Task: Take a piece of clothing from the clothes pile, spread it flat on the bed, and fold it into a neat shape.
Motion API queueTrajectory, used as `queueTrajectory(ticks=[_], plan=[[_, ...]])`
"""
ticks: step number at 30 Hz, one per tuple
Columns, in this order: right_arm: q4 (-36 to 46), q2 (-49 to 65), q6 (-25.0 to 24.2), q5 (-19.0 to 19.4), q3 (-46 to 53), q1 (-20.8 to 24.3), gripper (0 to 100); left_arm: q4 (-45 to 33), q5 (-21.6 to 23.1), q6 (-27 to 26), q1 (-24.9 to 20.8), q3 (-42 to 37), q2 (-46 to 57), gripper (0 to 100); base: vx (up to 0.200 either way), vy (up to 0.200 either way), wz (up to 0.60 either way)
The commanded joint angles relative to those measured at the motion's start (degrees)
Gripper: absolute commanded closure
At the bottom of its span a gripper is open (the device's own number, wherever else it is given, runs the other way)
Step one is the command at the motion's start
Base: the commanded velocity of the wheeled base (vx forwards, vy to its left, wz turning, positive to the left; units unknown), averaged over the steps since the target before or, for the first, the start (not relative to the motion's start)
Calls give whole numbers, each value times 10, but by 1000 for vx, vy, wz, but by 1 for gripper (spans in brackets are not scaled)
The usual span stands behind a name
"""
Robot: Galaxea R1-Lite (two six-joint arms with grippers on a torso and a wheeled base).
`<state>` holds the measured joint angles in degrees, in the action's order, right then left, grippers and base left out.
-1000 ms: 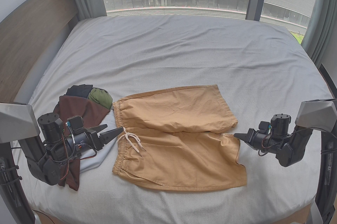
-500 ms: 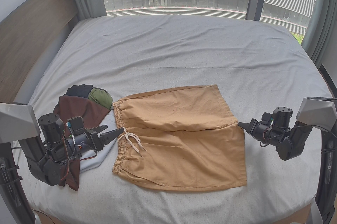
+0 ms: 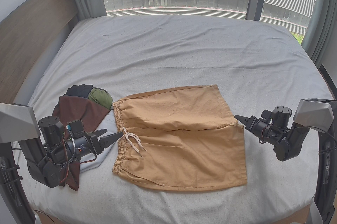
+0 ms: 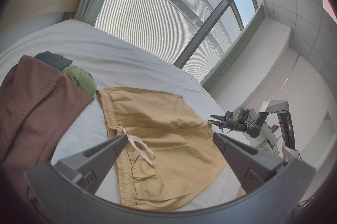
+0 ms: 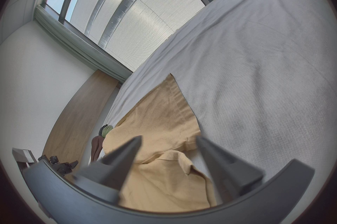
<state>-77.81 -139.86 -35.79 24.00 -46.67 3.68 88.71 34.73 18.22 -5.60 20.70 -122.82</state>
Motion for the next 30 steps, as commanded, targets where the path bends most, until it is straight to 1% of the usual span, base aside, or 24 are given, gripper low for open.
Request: queueTrajectory(ticks=[1, 4, 9, 10, 13, 18, 24, 30], plan=[[-6, 7, 1, 0, 10, 1, 0, 0, 2, 1, 1, -18, -1, 0, 0, 0, 0], [-6, 22, 4, 0, 21, 2, 0, 0, 2, 2, 3, -28, -8, 0, 0, 0, 0], [-5, 79, 34, 1, 66, 22, 0, 0, 4, 0, 8, -49, -19, 0, 0, 0, 0], [-5, 79, 34, 1, 66, 22, 0, 0, 4, 0, 8, -49, -19, 0, 0, 0, 0], [-3, 109, 59, 1, 99, 44, 0, -1, 4, 2, 13, -51, -22, 0, 0, 0, 0], [-6, 129, 93, 1, 112, 70, 0, -2, 4, 8, 16, -69, -32, 0, 0, 0, 0], [-6, 154, 95, 0, 129, 97, 0, -2, 2, 7, 16, -80, -66, 0, 0, 0, 0], [-6, 150, 95, -7, 127, 99, 0, -1, -1, 4, 16, -74, -102, 0, 0, 0, 0]])
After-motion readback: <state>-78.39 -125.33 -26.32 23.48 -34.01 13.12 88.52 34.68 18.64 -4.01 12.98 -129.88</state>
